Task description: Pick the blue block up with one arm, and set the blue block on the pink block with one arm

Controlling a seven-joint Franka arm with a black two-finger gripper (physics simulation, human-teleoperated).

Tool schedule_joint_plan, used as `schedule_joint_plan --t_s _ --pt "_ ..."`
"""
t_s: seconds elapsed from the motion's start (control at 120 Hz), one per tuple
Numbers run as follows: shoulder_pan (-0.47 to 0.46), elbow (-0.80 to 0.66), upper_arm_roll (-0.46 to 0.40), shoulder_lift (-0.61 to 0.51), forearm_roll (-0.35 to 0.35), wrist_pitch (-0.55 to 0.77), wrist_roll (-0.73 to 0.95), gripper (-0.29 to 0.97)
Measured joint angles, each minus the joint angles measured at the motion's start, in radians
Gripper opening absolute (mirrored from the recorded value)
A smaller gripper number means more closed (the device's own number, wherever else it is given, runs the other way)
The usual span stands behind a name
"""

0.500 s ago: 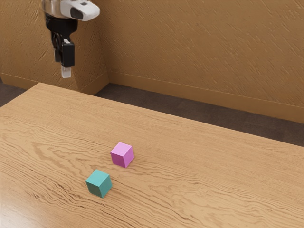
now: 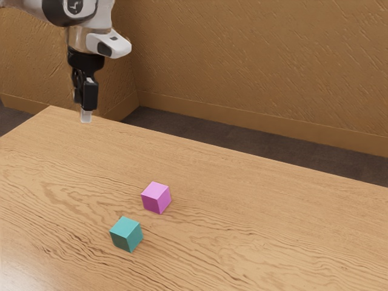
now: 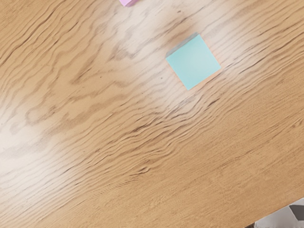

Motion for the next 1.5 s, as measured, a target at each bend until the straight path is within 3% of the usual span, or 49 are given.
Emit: schedule_joint_plan --t_s 0.325,0.792,1.5 --pt "0.004 -0.408 0.008 -0.126 -0.035 0.258 -0.085 0.68" --pt "0.068 -0.646 0.033 -0.289 -0.136 0.354 -0.26 0.68" --pt "0.086 -0.689 -0.005 -0.067 -0.154 0.591 -0.485 0.68"
